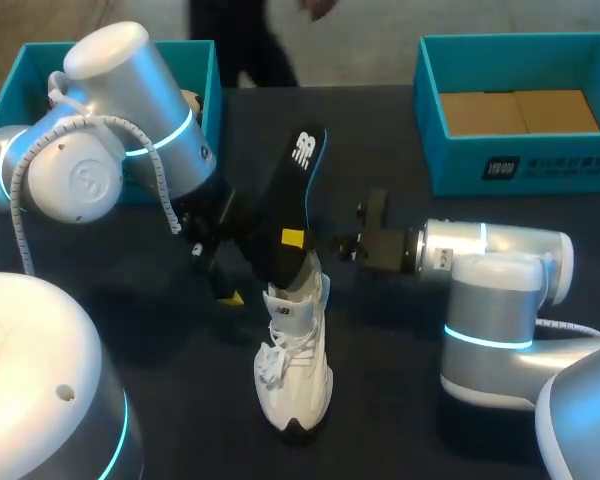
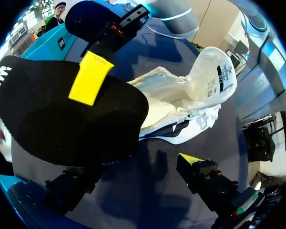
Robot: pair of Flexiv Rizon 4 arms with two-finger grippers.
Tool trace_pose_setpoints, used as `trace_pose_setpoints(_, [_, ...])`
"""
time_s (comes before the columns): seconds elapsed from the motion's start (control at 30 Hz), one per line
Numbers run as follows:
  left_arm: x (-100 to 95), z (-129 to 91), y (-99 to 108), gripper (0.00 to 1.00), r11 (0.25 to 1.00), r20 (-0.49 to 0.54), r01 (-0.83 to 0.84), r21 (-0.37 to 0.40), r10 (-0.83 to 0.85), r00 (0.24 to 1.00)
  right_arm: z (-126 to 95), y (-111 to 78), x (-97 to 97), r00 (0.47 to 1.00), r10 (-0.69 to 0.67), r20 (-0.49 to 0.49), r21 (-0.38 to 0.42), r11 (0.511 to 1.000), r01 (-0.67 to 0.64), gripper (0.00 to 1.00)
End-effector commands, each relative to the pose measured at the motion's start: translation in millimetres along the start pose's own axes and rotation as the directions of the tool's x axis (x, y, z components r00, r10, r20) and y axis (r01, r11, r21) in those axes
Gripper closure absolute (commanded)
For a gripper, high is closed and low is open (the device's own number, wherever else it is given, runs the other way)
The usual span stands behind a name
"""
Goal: Take the shoe out of the shoebox, open the shoe tongue, remove and reinsert the insole, then place the shoe into the shoebox
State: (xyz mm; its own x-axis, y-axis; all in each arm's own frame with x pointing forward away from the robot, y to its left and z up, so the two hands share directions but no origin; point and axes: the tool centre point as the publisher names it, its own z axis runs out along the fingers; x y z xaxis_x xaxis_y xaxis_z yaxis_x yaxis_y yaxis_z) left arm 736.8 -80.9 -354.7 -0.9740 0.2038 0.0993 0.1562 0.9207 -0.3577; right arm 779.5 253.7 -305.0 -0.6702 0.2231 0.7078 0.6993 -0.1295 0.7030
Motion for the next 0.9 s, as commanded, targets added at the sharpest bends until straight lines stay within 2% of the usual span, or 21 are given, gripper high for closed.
trace_pose_setpoints(0.03, [0.8, 0, 0, 0.0, 1.0, 0.002, 0.001, -0.003, -0.001, 1.0, -3, 10.7, 2.1, 1.0, -0.001, 0.011, 0.043, 0.999, 0.0, 1.0])
trace_pose_setpoints(0.5, [0.8, 0, 0, 0.0, 1.0, 0.002, 0.001, -0.003, -0.001, 1.0, -15, 20.9, -8.3, 0.999, -0.018, -0.027, 0.133, 0.991, 0.021, 1.0])
trace_pose_setpoints(0.67, [0.8, 0, 0, 0.0, 1.0, 0.002, 0.001, -0.003, -0.001, 1.0, -13, 16.9, -12.2, 0.998, -0.019, -0.053, 0.165, 0.986, 0.028, 1.0])
trace_pose_setpoints(0.9, [0.8, 0, 0, 0.0, 1.0, 0.002, 0.001, -0.003, -0.001, 1.0, -16, 11.8, -14.7, 0.995, -0.028, -0.092, 0.17, 0.985, 0.044, 1.0])
